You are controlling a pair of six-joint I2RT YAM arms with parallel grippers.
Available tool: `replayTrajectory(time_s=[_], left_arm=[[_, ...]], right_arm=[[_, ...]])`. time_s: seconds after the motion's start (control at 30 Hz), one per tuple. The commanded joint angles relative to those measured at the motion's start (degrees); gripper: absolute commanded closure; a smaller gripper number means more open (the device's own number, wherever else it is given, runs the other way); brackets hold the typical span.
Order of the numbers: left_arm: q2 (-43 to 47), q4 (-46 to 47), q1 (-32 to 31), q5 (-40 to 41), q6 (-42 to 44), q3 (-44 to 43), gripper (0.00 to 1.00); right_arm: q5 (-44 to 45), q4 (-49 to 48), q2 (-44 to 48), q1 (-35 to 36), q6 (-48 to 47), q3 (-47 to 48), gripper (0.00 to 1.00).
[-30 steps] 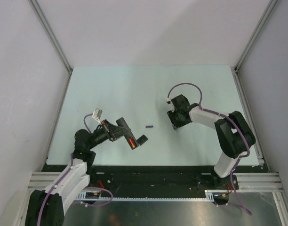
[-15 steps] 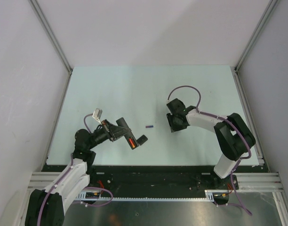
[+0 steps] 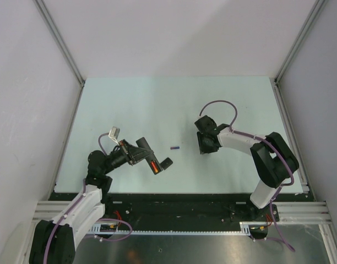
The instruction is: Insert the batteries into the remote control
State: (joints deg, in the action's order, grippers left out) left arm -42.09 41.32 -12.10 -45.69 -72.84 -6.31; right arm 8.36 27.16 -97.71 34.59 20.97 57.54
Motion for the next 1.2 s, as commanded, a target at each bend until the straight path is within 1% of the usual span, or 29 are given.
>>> replayTrajectory(time_s=[0.0,0.03,0.27,0.63,0.73,0.77,0.8,0.9,1.03,1.13,1.17], left_arm=[[-0.3,1.7,-0.2,-0.2,1.6,-1.2,1.0],[-0.5,1.7,-0.2,-0.2,1.8,-1.2,1.0],[-0.7,1.7,-0.2,0.1,0.7,-1.3,1.0],[-1.5,1.7,-0.2,1.0,-0.7,-2.6,1.0],[-1.8,1.7,-0.2,1.2,-0.6,-2.5,1.0],[-1.9,1.7,-0.2,1.4,-0.6,-2.4,1.0],[-2.0,1.7,-0.2,1.6,-0.5,-2.4,1.0],[-2.8,1.7,-0.3,1.7,-0.6,-2.7,1.0],[-4.7,1.7,-0.4,1.9,-0.9,-3.3,1.0],[-7.0,1.7,-0.4,2.0,-1.1,-4.2,1.0],[-7.7,1.8,-0.5,2.1,-1.3,-4.7,1.0]], right_arm=[[1.3,0.8,-1.3,-0.3,1.6,-0.2,0.64],[1.5,0.7,-1.5,-0.3,1.6,-0.3,0.64],[0.5,0.9,-2.7,-0.7,2.6,-0.2,0.74],[0.1,0.5,-3.9,-1.2,2.7,-0.2,0.8],[0.5,0.7,-3.8,-1.1,2.8,-0.2,0.9],[0.7,0.6,-3.6,-1.1,2.8,-0.2,0.97],[1.0,0.7,-3.5,-1.1,2.8,-0.2,1.0],[1.0,1.7,-1.6,-0.8,2.9,-0.1,1.0],[2.1,7.5,4.6,2.0,2.4,1.7,1.0],[2.2,14.9,10.9,5.4,1.9,5.8,1.0],[2.1,19.6,12.0,7.9,2.0,7.3,1.0]])
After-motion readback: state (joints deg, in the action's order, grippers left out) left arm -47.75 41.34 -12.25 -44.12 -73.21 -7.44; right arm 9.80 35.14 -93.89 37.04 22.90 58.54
